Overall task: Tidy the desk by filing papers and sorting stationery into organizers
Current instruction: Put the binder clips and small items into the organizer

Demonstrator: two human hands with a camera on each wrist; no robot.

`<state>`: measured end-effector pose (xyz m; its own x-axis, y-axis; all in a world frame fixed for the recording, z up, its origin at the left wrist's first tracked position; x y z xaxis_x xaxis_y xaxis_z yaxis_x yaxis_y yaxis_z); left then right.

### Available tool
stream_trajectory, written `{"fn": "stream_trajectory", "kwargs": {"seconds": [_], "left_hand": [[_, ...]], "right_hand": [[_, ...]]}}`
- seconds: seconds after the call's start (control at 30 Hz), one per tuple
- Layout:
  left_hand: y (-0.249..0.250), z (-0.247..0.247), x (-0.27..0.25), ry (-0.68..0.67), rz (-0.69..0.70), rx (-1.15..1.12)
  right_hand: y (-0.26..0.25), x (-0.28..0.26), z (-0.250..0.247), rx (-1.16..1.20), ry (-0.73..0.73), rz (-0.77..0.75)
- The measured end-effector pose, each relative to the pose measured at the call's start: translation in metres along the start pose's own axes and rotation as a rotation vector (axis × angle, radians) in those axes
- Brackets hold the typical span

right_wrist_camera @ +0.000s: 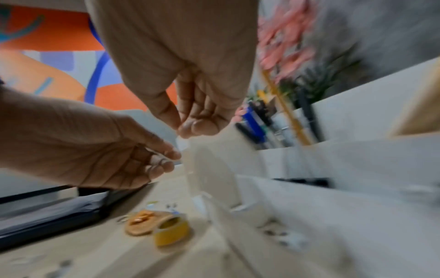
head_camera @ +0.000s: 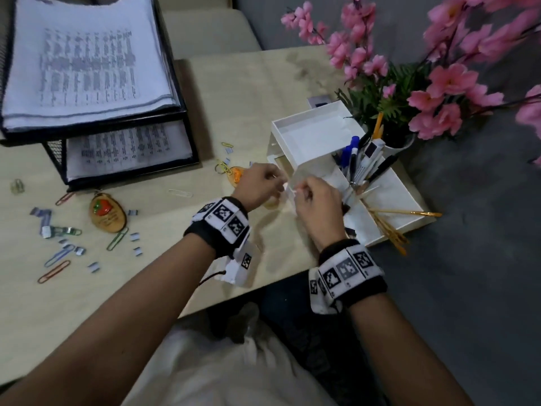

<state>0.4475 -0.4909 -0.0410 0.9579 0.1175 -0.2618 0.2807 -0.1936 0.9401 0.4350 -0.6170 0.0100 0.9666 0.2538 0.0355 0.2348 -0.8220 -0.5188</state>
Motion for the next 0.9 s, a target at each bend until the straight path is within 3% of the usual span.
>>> {"fn": "stream_trajectory", "kwargs": {"seconds": [0.1, 0.17, 0.3, 0.4, 0.53, 0.7, 0.77, 0.9], "left_hand": [[-0.043, -0.060, -0.016, 0.262, -0.256, -0.450], [-0.066, -0.085, -0.033, 0.352, -0.406, -0.701], [-0.102, -0.123, -0.063, 0.433, -0.555, -0.930], [-0.117, -0.144, -0.079, 0.495, -0.583, -0.988], [-0.121, -0.154, -0.087, 0.480, -0.585, -1.009], [-0.117, -0.143, -0.079, 0.373, -0.578, -0.986], [-0.113, -0.135, -0.077, 0.306, -0.567, -0.952], [-0.105, -0.131, -0.079, 0.201, -0.519, -0.889]], "right_hand": [[-0.032, 0.029, 0.045, 0.006, -0.143, -0.053], [-0.044, 0.047, 0.078, -0.059, -0.249, -0.064], [-0.052, 0.068, 0.127, -0.273, -0.407, -0.088], [-0.048, 0.074, 0.140, -0.392, -0.399, -0.050], [-0.042, 0.073, 0.139, -0.398, -0.453, 0.111], [-0.056, 0.057, 0.124, -0.185, -0.463, 0.178], [-0.074, 0.044, 0.117, -0.018, -0.439, 0.176], [-0.125, 0.017, 0.130, 0.256, -0.525, 0.086]]}}
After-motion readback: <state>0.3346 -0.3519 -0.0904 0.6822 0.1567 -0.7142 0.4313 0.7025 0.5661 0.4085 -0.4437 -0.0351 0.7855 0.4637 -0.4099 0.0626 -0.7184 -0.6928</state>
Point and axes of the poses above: each hand's wrist, its own x-axis towards the middle knuckle, its own z-axis out of the palm, y = z × x, the point moved 7 cm from there along x, towards the middle knuckle, and after that the axes turned 8 degrees about -x, right-handed, at the moved point
